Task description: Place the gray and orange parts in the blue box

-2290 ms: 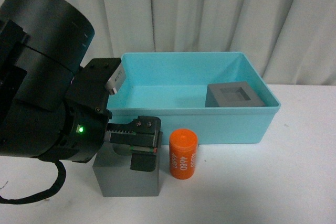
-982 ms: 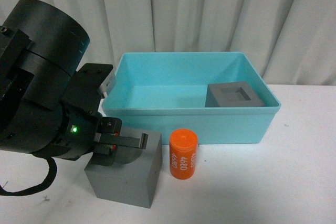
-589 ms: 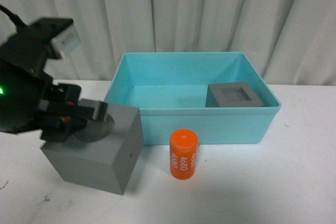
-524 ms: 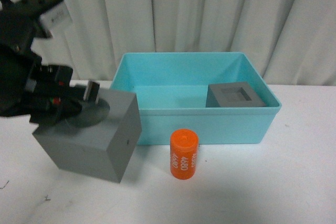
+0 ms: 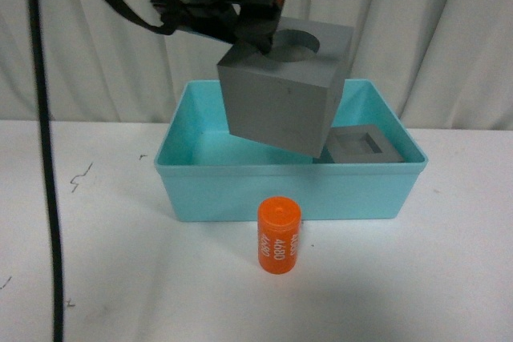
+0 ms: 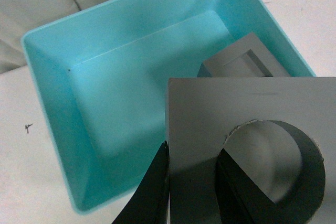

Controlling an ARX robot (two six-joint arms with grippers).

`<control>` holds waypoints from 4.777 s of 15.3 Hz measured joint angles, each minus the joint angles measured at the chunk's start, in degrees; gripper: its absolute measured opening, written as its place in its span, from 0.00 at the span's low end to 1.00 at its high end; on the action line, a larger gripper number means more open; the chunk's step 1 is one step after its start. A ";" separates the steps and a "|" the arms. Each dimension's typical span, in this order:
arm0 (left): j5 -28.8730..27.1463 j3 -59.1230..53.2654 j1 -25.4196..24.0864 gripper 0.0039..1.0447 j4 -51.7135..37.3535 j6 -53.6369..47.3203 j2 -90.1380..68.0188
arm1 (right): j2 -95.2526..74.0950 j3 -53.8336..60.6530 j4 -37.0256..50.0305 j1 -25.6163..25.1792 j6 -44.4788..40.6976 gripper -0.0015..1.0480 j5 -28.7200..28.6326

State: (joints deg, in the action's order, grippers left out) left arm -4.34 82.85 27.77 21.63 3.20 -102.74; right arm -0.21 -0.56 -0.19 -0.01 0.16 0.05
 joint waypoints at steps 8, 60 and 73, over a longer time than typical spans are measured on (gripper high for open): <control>-2.75 16.61 -2.78 0.18 6.60 8.55 -15.91 | 0.00 0.00 0.00 0.00 -0.02 0.94 -0.02; 4.33 -79.67 -27.61 0.01 -54.42 -2.38 66.18 | 0.00 0.00 0.00 0.00 0.00 0.94 -0.02; 4.33 -82.27 -27.61 0.01 -38.05 -2.38 86.33 | 0.00 0.00 0.00 0.00 0.00 0.94 -0.02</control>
State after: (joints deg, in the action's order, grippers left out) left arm -0.01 0.58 0.16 -16.43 0.82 -16.40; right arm -0.21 -0.56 -0.19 -0.01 0.16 0.03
